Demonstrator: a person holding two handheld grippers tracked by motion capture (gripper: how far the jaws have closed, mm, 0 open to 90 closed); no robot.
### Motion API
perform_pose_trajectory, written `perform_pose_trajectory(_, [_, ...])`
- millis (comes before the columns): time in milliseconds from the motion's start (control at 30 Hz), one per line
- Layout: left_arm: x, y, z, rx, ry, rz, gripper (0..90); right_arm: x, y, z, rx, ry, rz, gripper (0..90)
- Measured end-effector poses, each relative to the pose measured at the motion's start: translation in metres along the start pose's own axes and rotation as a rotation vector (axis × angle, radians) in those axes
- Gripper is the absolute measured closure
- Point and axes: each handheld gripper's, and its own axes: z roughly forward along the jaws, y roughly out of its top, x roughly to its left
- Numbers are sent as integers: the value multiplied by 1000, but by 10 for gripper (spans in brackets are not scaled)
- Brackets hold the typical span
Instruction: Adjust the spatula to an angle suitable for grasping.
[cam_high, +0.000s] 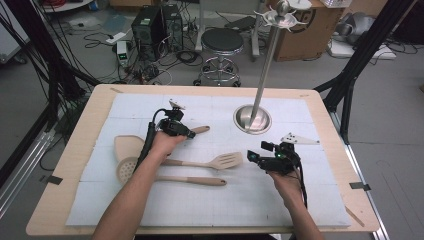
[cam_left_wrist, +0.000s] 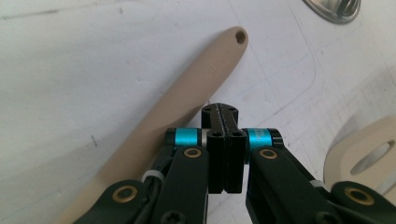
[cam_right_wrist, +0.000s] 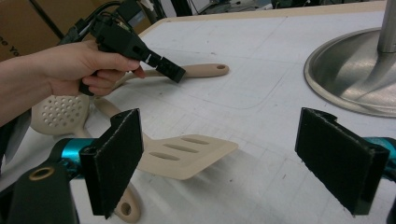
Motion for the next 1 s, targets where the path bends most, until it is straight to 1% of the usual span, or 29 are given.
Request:
perform_pose_trajectory(33, [1, -1, 0, 15, 8, 12, 900, 0, 0, 0, 0, 0, 1, 146])
perform_pose_trajectory(67, [1, -2, 1, 25, 5, 8, 900, -1, 0, 0, -4, -1, -4, 146])
perform_pose_trajectory(100, [1, -3, 1, 35, 4, 13, 900, -1, 0, 0, -3, 0, 0, 146])
perform_pose_trajectory(133, [0, -4, 3, 46, 12, 19, 900, -1, 0, -1, -3, 0, 0, 146])
perform_pose_trajectory(233, [2, -3, 3, 34, 6, 4, 899, -1, 0, -1, -2, 1, -1, 146])
perform_pose_trajectory(267, [4, -3, 3, 22, 8, -4, 899, -1, 0, -1, -2, 0, -2, 146])
perform_pose_trajectory(300, [5, -2, 3, 12, 12, -18, 899, -1, 0, -1, -2, -1, 2, 146])
perform_pose_trajectory(333, [7, -1, 4, 5, 5, -29, 898, 0, -1, -1, -2, -1, 5, 146])
perform_pose_trajectory(400, [9, -1, 4, -11, 1, -51, 899, -1, -1, -2, -2, -1, -2, 146])
perform_pose_trajectory(433, [10, -1, 4, -11, -1, -53, 898, -1, -1, -2, -1, -2, -2, 146])
perform_pose_trajectory(467, [9, -1, 3, -11, 6, -53, 899, -1, -1, -2, -1, -3, -4, 146])
perform_pose_trajectory(500, [8, -1, 2, -9, 6, -43, 898, -1, -1, -2, -4, -3, -9, 146])
perform_pose_trajectory(533, [7, -1, -1, -11, -2, -34, 898, 0, -1, -2, 4, 1, 2, 146])
perform_pose_trajectory(567, [6, -1, -4, -19, -5, -30, 898, 0, -1, -2, 4, 0, 0, 146])
perform_pose_trajectory(600, [5, 0, -8, -39, -15, -30, 895, 1, -1, -2, 4, -2, -3, 146])
perform_pose_trajectory(633, [6, 0, -13, -57, -35, -33, 849, 1, -1, -2, 8, 0, -6, 146])
perform_pose_trajectory(700, [9, 1, -21, -96, -83, -51, 794, 2, -2, -1, 9, -2, -16, 146])
perform_pose_trajectory(767, [13, 1, -29, -127, -92, -51, 706, 2, -2, -1, 13, -1, -11, 146])
perform_pose_trajectory(833, [19, 1, -35, -139, -97, -61, 667, 2, -2, -1, 17, -1, -10, 146])
perform_pose_trajectory(867, [22, 1, -37, -140, -92, -74, 622, 2, -2, 0, 18, -2, -12, 146])
perform_pose_trajectory(900, [25, 1, -39, -139, -94, -77, 600, 2, -3, 0, 16, -3, -15, 146])
perform_pose_trajectory(967, [30, 0, -42, -145, -110, -91, 558, 2, -3, 0, 23, 0, -7, 146])
perform_pose_trajectory(1000, [32, 0, -44, -145, -119, -95, 538, 1, -3, 1, 18, -3, -20, 146])
